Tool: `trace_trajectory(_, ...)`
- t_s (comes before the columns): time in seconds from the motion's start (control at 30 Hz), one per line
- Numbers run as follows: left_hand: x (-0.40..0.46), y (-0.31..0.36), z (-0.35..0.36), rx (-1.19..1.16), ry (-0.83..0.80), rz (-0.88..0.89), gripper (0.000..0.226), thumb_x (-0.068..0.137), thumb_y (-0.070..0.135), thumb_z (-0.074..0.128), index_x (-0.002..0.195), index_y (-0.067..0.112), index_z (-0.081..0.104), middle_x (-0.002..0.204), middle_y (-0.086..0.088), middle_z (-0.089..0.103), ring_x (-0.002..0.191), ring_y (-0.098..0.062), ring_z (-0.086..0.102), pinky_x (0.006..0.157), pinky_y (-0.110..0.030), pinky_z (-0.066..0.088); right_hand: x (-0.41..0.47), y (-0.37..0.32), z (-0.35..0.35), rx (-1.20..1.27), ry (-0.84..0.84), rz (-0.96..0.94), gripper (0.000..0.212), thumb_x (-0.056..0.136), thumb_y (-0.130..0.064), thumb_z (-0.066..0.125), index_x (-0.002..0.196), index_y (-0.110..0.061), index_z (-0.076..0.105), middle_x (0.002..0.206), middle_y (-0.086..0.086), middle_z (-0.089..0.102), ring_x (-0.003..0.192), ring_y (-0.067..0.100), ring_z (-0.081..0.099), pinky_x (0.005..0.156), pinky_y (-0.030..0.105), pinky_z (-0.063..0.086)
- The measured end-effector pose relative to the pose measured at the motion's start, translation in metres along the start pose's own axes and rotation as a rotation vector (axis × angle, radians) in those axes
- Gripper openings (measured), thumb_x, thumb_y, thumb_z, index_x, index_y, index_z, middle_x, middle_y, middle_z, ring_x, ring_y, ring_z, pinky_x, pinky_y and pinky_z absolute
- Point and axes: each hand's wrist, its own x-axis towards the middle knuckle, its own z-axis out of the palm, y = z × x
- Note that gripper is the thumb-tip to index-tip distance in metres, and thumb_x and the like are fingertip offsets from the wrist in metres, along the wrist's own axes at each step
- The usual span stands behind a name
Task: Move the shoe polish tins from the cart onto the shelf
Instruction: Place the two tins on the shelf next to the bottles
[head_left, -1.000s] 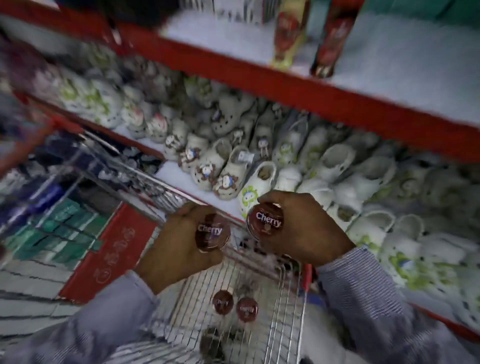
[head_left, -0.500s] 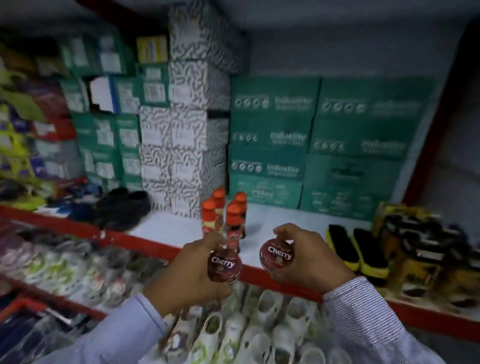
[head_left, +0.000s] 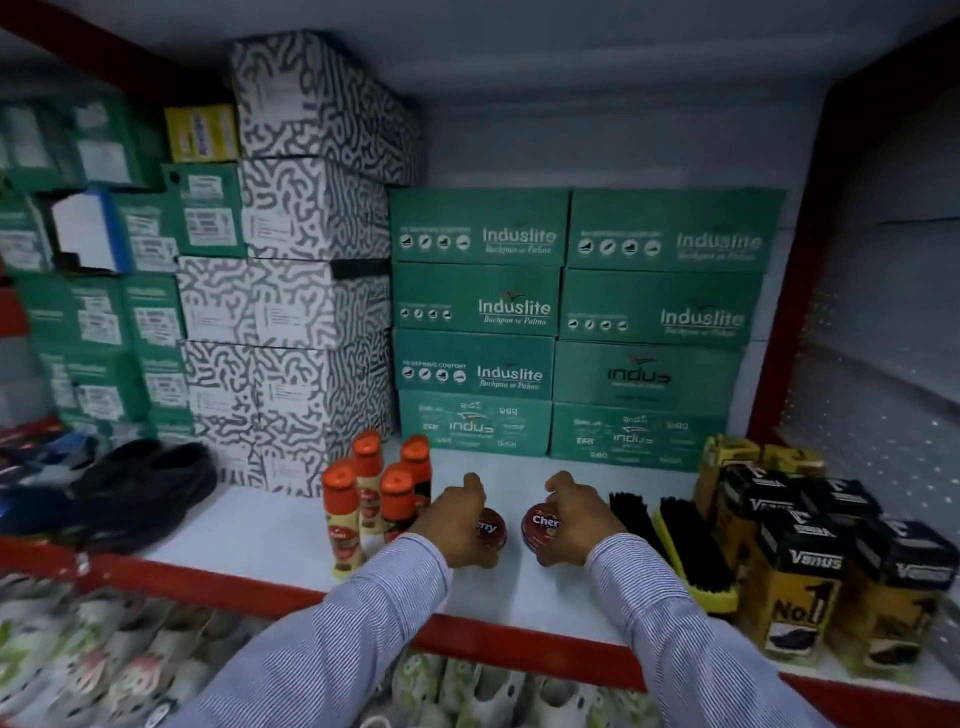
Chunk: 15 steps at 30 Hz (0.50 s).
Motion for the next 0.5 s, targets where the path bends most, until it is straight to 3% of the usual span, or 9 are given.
trace_trajectory(0.3,0.022,-0.007,0.010,0.022,-0.085,-0.098,0.088,0.077,0.019,0.082,0.142,-0.004,0.028,0.137,-0.024,0.055,0.125,-0.036,0.057,0.098,-0.040,0.052,0.029,0.002,0.025,-0.027,-0.088,0.074,0.108,0.069,-0.020,0.087,0.153,-0.005,0.020,0.151,0.016,0.041,0.140,0.031,0.045,0.113,0.037,0.043)
trace_trajectory(0.5,0.023,-0.005,0.012,0.059,-0.126,-0.123,0.080,0.077,0.018,0.082,0.137,-0.002,0.033,0.136,-0.022,0.055,0.125,-0.036,0.057,0.095,-0.040,0.050,0.030,0.002,0.029,-0.039,-0.107,0.064,0.099,0.071,-0.016,0.085,0.150,-0.006,0.026,0.150,0.016,0.044,0.139,0.031,0.046,0.112,0.036,0.044)
